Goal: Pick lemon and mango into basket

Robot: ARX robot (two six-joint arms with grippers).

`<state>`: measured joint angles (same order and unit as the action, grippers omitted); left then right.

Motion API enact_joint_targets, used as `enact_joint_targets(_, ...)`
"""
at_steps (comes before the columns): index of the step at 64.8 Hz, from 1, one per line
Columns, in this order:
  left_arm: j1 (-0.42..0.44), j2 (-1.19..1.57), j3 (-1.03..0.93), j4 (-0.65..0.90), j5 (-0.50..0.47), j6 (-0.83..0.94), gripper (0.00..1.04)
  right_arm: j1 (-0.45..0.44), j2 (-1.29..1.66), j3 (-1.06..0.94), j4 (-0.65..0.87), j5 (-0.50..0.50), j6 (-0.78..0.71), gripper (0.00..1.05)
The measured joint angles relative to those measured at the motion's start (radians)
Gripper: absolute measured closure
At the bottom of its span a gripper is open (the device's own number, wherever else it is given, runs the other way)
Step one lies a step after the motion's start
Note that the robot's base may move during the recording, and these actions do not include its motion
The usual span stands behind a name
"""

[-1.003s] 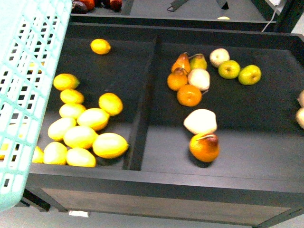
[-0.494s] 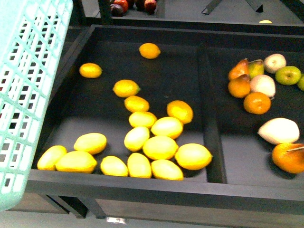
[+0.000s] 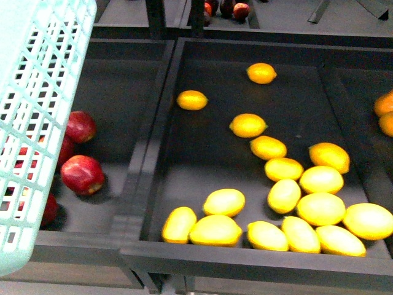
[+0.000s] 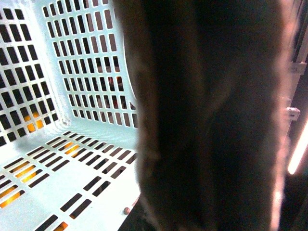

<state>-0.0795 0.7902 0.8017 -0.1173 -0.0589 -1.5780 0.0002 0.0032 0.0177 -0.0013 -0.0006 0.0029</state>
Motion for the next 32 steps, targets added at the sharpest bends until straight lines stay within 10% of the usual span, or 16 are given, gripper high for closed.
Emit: enact_joint_targets(32, 0.000, 0.000, 0.000, 0.000, -0.002, 0.001, 1.00, 0.000, 0.000, 0.000, 0.000, 0.002, 0.000, 0.09)
